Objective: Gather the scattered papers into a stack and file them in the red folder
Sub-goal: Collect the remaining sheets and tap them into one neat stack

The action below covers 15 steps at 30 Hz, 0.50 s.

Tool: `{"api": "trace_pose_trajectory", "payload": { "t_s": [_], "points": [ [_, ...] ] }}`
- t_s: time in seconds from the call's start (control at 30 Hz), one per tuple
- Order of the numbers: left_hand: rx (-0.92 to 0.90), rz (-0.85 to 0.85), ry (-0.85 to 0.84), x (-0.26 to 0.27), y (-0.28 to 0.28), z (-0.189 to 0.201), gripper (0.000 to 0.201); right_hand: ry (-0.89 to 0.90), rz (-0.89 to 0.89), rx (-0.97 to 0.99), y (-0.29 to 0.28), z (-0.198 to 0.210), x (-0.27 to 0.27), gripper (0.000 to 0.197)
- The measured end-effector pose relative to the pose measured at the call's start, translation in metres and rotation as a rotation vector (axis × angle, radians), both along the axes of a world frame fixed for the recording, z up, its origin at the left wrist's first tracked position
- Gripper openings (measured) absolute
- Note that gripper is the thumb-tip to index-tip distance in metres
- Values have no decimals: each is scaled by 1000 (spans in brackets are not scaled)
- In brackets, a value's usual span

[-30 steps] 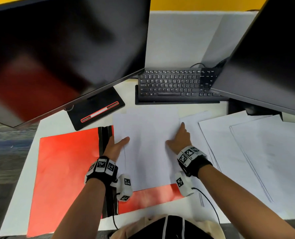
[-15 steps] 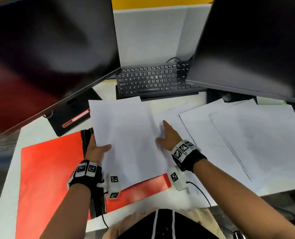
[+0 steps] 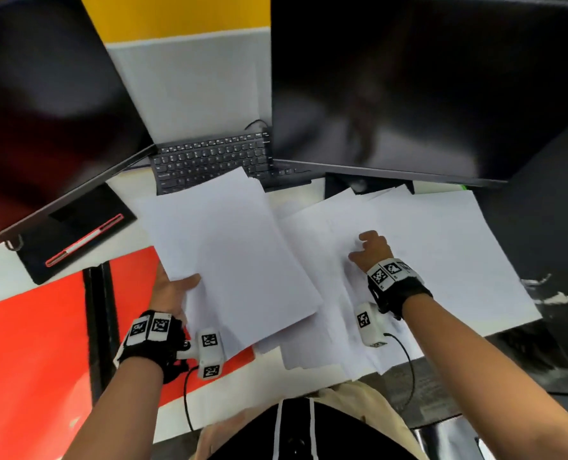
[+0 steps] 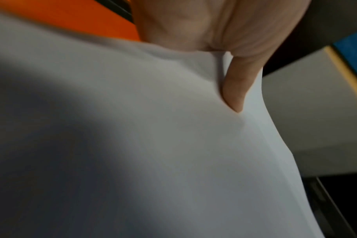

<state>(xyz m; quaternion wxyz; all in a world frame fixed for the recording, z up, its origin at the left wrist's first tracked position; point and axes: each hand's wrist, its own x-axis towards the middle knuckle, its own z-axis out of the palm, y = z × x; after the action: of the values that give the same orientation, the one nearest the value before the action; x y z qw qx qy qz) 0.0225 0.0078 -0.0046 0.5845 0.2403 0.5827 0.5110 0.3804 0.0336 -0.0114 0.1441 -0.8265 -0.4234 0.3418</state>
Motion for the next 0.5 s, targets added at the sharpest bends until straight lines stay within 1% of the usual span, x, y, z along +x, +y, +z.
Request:
{"api": "trace_pose_trajectory", "payload": {
  "t_s": [0.03,0.13,0.17,0.23,0.3,0.37,0.43,0.5],
  "points": [
    [-7,-13,13,12,0,1,60,-33,-15,-15,-1,-2,15,54],
    [-26,-51,41,42,0,-9,81,-178,-14,-90,-5,-4,63,54],
    [-30,-66,41,49,0,-13,83,-223,-13,-123,-6,-3,76,58],
    [-47,-70,51,62,0,-20,82,-299,-18,-178,-7,-3,103,70],
    [-63,-46,70,70,2,-27,82,-350,-41,-231,-7,-5,128,89],
    [-87,-61,109,78,2,-23,80,-373,-58,-258,-5,-8,145,103],
    [-110,-71,185,85,4,-17,73,-399,-34,-286,1,-12,157,109],
    [-126,-73,278,89,5,-15,65,-369,4,-321,8,-13,165,113]
  ]
}}
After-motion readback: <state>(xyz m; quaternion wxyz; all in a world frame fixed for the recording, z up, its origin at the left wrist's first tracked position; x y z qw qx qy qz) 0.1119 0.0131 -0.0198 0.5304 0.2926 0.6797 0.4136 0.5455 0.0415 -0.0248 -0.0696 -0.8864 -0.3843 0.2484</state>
